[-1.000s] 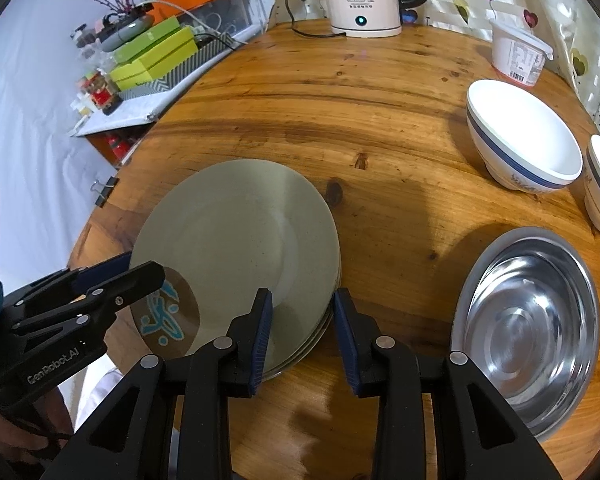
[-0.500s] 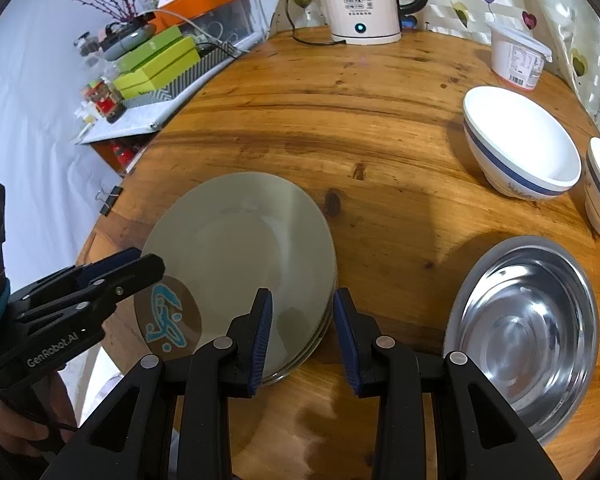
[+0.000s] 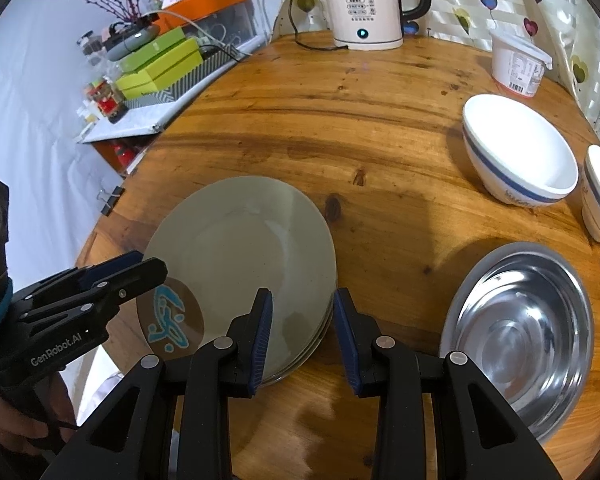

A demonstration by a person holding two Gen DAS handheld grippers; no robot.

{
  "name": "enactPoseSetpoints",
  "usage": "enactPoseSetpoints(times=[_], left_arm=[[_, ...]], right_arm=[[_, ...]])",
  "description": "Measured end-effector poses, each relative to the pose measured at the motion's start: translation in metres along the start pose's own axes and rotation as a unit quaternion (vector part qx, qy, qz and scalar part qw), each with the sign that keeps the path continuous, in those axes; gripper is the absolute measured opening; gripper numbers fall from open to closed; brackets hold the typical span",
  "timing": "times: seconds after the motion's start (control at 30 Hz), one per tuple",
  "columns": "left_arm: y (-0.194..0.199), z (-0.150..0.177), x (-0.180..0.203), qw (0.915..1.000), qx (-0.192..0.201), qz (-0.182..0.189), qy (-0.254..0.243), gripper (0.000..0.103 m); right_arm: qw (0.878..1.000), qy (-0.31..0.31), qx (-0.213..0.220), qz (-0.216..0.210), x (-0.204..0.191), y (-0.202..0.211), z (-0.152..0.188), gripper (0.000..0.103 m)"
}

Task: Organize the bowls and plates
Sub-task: 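Open both grippers off the plate stack and move toward the steel bowl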

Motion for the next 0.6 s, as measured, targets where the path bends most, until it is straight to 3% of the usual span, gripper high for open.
enactPoseSetpoints(times=[0.6], left_arm=[[0.03,0.001,0.026,0.9991,0.03,0.003,-0.029,0.039]], right_arm=[[0.998,0.047,0.049,-0.001,-0.01,0.038,0.006,0.035]])
Point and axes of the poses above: each gripper's, at about its wrist camera, not at the fingertips, and y roughly against the way its jaws point, x to its right, z to its underside, the point moved 6 cm from there along -y, roughly the way its jaws point, and after that the axes turned 14 degrees about -x, right-handed, at the moved point
